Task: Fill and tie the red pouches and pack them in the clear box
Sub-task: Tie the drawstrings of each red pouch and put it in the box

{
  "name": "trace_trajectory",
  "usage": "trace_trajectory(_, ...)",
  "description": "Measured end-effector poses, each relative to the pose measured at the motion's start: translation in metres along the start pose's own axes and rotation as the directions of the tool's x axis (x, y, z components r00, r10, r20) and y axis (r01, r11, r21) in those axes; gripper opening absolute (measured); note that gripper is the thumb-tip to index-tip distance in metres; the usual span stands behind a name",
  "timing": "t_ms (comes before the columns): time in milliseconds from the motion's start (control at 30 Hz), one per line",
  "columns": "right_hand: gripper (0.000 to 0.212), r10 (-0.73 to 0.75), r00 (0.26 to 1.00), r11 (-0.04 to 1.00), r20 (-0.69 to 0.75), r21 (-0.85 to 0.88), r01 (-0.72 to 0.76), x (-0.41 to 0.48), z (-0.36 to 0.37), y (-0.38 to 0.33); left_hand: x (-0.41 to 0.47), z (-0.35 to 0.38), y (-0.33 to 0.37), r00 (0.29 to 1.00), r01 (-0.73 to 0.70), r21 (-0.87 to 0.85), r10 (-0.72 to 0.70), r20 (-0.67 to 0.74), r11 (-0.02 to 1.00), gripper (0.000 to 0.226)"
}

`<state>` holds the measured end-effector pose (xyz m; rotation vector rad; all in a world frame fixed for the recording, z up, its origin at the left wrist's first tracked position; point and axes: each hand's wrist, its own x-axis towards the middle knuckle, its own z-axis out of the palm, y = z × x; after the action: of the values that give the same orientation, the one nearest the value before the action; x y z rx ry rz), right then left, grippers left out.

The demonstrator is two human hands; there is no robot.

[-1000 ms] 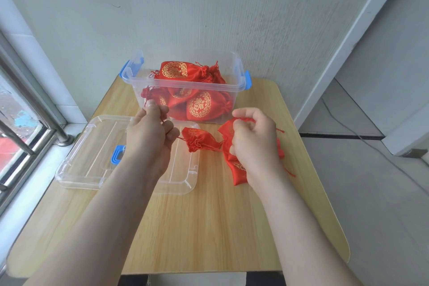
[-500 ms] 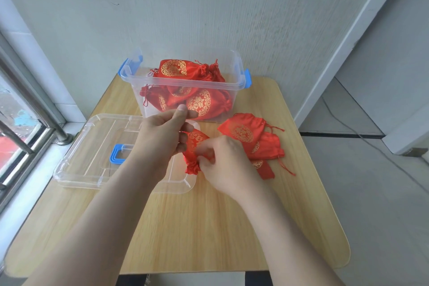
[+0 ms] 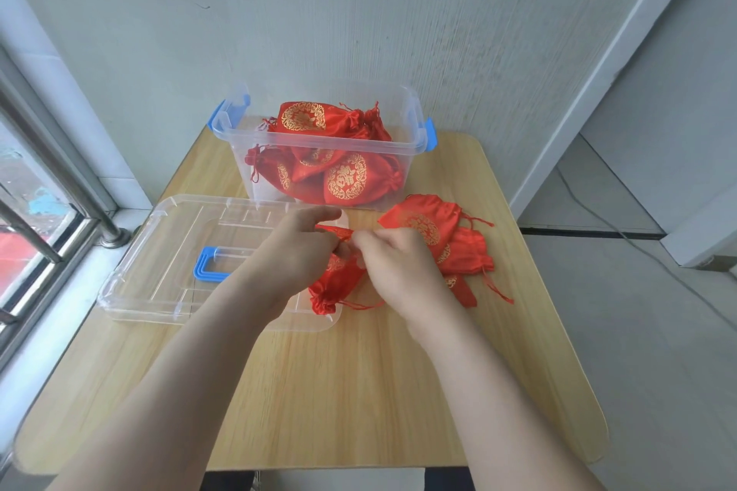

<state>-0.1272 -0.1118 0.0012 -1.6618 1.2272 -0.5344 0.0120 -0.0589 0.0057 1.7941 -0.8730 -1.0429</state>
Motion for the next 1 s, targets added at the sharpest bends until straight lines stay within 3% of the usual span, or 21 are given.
trace_trajectory(133, 0.025, 0.055, 0.998, 0.976, 0.026, 0.208, -0.059, -0.006, -0.005, -0.002, -0.002, 0.001, -0.002, 0.995, -0.091, 0.041, 0.089, 0.042, 0.995, 0.044)
trace_trajectory(333, 0.015, 0.028, 0.984, 0.969, -0.179, 0.248, 0.017, 0.001, -0.003, 0.002, -0.006, 0.000, 0.002, 0.991, -0.118, 0.108, 0.111, 0.071, 0.987, 0.012)
trace_trajectory(433, 0.013, 0.026, 0.980, 0.968, -0.199, 0.250, 0.025, 0.001, -0.005, 0.001, -0.007, 0.001, 0.001, 0.991, -0.120, 0.177, 0.109, 0.075, 0.977, 0.019)
trace_trajectory(600, 0.019, 0.015, 0.990, 0.995, -0.137, -0.094, -0.028, -0.005, -0.018, 0.001, -0.008, 0.002, -0.001, 0.995, -0.062, 0.176, 0.047, 0.086, 0.982, 0.015)
trace_trajectory(767, 0.019, 0.059, 0.995, 0.901, 0.079, -0.434, -0.018, -0.015, -0.019, -0.001, -0.009, 0.007, -0.002, 0.997, -0.049, 0.180, 0.036, 0.075, 0.982, 0.011)
trace_trajectory(900, 0.020, 0.133, 0.965, 0.834, 0.227, -0.552, 0.015, -0.017, -0.016, -0.002, -0.006, 0.010, -0.005, 0.998, -0.040, 0.186, 0.031, 0.053, 0.982, 0.012)
trace_trajectory(1000, 0.021, 0.152, 0.956, 0.814, 0.250, -0.581, 0.023, -0.018, -0.022, -0.006, -0.006, 0.010, -0.005, 0.998, -0.043, 0.199, 0.035, 0.043, 0.979, 0.012)
